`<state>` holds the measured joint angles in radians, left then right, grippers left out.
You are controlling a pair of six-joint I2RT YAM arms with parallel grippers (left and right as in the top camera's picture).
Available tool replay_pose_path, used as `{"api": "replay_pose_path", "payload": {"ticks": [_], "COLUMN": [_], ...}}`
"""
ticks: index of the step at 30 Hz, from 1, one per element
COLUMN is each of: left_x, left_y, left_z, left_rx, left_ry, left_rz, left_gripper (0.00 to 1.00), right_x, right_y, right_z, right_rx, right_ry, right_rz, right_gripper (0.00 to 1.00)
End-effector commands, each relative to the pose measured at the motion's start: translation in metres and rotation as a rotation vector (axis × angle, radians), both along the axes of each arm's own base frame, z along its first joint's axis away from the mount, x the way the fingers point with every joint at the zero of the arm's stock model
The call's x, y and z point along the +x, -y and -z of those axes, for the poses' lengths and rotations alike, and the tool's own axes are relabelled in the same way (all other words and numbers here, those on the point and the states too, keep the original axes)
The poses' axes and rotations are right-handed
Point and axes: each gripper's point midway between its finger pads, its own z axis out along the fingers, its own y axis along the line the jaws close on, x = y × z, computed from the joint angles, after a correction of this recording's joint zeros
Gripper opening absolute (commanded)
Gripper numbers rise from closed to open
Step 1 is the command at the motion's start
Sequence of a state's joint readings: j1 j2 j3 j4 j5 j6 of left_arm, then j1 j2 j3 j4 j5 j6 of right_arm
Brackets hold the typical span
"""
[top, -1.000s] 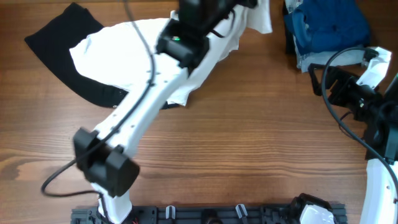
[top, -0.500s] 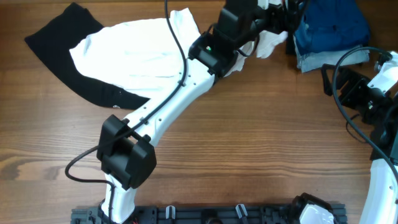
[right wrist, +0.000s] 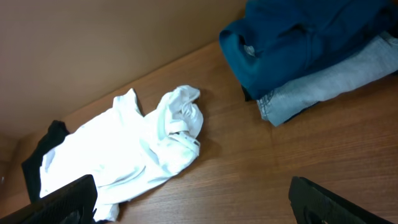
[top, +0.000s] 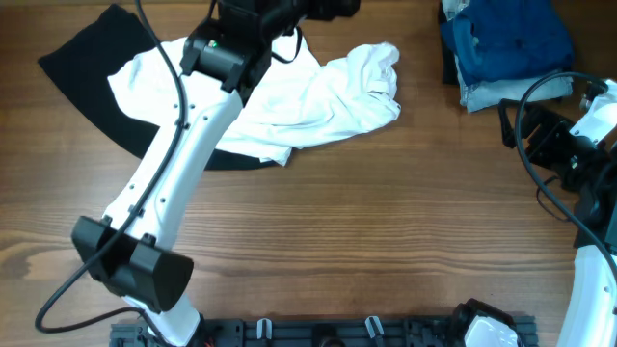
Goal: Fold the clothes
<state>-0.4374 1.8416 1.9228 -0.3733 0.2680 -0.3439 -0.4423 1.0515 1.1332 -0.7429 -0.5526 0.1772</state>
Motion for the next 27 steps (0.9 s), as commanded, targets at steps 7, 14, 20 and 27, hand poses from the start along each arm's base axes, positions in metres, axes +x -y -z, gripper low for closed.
{"api": "replay_pose_path", "payload": {"ticks": [7,14,20,27], "left_x": [-0.026,-0.063,-0.108,-0.142], "left_y": [-0.168,-0.285,-0.310,-0.312], "left_z": [0.129,0.178,0.253,0.317], "left_rx": [0.404,0.373,0.330,0.339], "left_ry": [-0.545,-0.865,-1.119,-1.232], "left_rz": [-0.467,-0.683,-0.683,-0.695], "left_gripper": [1.00,1.00,0.96,0.88], "right_x": [0.009,0.019,0.029,0.042], "right_y": [0.006,0.002,-0.004,-0.010], "right_z": [0.017,0.035,0.059,0.088], "right_rx": [0.015,0.073,0.046,0.075], "right_ry": [-0.061,-0.110,-0.171,-0.247], "right_rz": [-0.005,-0.046,-0.099,-0.129], "right_gripper": [0.99,1.00,0.99,0.99]}}
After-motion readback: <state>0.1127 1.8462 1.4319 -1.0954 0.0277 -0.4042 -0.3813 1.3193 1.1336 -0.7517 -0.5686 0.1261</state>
